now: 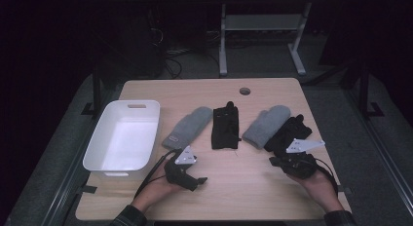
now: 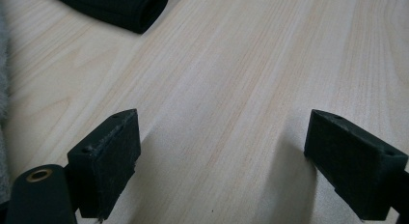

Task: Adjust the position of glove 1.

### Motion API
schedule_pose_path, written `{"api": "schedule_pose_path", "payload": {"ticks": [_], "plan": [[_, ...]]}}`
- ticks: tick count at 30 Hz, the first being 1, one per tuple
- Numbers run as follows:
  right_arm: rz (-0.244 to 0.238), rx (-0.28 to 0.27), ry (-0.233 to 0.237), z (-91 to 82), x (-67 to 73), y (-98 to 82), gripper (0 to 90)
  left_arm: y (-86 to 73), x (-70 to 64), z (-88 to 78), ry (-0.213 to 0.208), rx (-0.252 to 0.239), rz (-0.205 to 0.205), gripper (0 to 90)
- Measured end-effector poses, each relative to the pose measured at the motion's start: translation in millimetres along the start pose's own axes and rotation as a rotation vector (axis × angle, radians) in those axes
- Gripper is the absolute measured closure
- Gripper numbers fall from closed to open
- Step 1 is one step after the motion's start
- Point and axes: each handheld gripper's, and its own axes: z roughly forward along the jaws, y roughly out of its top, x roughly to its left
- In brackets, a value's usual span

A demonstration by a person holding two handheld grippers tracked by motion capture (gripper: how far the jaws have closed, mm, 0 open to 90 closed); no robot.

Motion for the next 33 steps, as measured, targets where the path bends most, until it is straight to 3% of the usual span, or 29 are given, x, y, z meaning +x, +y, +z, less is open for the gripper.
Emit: {"api": "schedule_pose_path", "payload": {"ticks": [7,17,33], "plan": [[-0.006,-0.035,0.019,10.0,-9.7,23.7,90.0,0.1,0.0,0.1,-0.001,0.0,-0.001,11.7],[0.008,-0.06,-0.005,28.5,-26.2,51.2,90.0,0.2,0.2,0.1,0.003,-0.001,0.004,11.7],[0.043,-0.023,-0.006,67.1,-47.1,65.7,90.0,0.4,0.1,-0.4,-0.001,0.007,-0.001,11.8]]}}
